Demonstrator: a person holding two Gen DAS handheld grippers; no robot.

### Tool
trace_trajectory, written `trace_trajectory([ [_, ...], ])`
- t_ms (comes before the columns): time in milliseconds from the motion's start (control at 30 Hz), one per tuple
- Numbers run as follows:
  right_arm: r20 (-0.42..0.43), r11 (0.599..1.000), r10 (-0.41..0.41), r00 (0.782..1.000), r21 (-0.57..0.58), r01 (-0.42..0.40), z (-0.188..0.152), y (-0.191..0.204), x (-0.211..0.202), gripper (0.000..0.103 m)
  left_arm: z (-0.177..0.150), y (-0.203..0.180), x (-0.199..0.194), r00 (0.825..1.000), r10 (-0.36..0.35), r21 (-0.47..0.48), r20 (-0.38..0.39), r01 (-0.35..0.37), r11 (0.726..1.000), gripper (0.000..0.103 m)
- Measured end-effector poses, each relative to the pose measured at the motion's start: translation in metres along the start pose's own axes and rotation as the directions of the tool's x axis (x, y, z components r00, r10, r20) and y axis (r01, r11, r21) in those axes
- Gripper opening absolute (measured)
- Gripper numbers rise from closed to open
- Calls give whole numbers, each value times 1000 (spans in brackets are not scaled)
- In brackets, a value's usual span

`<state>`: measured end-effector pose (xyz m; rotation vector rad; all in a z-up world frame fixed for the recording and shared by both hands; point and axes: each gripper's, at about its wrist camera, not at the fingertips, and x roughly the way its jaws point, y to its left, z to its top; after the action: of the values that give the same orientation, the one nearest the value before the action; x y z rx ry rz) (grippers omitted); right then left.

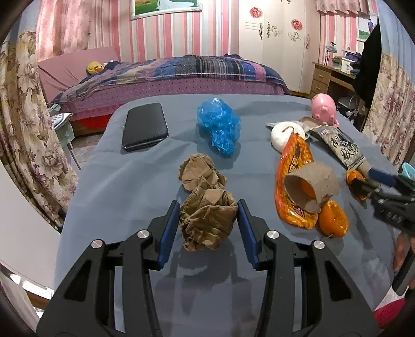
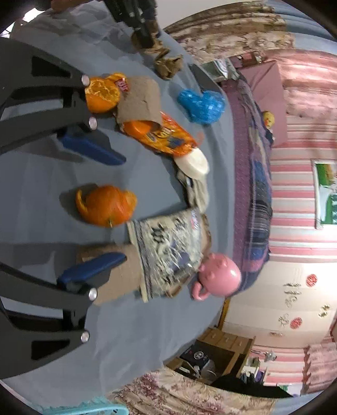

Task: Collect trash
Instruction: 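Grasp the crumpled brown paper ball with left tool while right tool grasps the orange peel, then carry the paper ball and orange peel over the light-blue basket with both tools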

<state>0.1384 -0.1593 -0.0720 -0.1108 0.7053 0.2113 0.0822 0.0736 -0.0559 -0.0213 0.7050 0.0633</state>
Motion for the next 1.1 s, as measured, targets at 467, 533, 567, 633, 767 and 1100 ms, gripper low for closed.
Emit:
trace_trajectory([
  [467, 116, 996, 87, 989, 26, -90, 11, -9, -37, 30, 10, -3, -27, 999, 1, -44, 44, 1, 999, 44],
  [533, 137, 997, 72, 988, 30, -77, 15, -18, -46, 30, 15, -9, -32, 998, 14, -34, 56, -12, 999, 44],
  [567, 141, 997, 64, 988, 36, -70, 16, -24, -49, 30, 19, -15, -36, 998, 17, -29, 66, -15, 999, 44],
  [633, 144, 998, 45, 989, 38, -51, 17, -35, -53, 30, 26, -27, -42, 996, 15, -21, 83, -13, 1000, 44],
  [767, 163, 999, -15, 987, 49, 7, 18, -72, -68, 30, 37, -62, -50, 993, -6, 13, 118, 4, 1000, 44],
  [1100, 184, 975, -205, 961, 127, 184, 3, -189, -120, 30, 54, -178, -50, 981, -140, 88, 136, 128, 988, 44],
])
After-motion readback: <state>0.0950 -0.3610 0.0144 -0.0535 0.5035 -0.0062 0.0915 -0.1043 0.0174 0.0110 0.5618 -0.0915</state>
